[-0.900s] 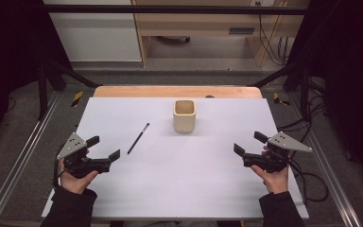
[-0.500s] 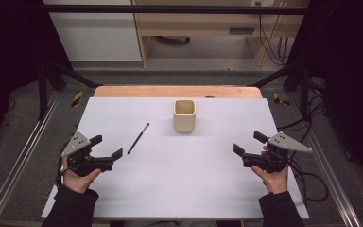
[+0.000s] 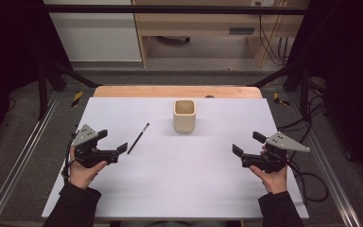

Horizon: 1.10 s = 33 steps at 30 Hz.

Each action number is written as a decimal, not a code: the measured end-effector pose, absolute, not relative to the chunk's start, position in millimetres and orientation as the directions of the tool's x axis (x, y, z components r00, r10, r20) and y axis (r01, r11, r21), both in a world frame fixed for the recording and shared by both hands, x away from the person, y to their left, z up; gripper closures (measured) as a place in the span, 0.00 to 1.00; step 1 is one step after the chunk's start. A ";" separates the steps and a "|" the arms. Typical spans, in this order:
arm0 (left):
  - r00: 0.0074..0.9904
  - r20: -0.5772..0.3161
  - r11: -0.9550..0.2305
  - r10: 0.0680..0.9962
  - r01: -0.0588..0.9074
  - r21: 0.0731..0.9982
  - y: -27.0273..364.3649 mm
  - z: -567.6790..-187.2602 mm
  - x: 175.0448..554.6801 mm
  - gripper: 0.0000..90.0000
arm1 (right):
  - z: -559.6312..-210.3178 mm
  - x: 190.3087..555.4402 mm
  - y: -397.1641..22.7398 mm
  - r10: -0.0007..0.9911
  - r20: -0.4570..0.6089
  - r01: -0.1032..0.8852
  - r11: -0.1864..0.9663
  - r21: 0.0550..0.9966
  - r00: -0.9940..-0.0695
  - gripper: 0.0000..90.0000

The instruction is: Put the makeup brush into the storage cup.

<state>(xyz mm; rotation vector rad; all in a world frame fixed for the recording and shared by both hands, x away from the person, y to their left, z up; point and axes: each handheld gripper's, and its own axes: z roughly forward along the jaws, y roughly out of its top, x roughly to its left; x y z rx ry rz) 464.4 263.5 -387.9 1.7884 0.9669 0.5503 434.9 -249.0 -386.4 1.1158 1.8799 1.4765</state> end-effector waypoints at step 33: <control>0.542 -0.048 -0.261 0.839 0.479 0.838 236.7 -414.9 531.3 0.10 | -388.5 436.0 -244.7 0.832 0.098 0.303 0.087 0.949 -0.546 0.08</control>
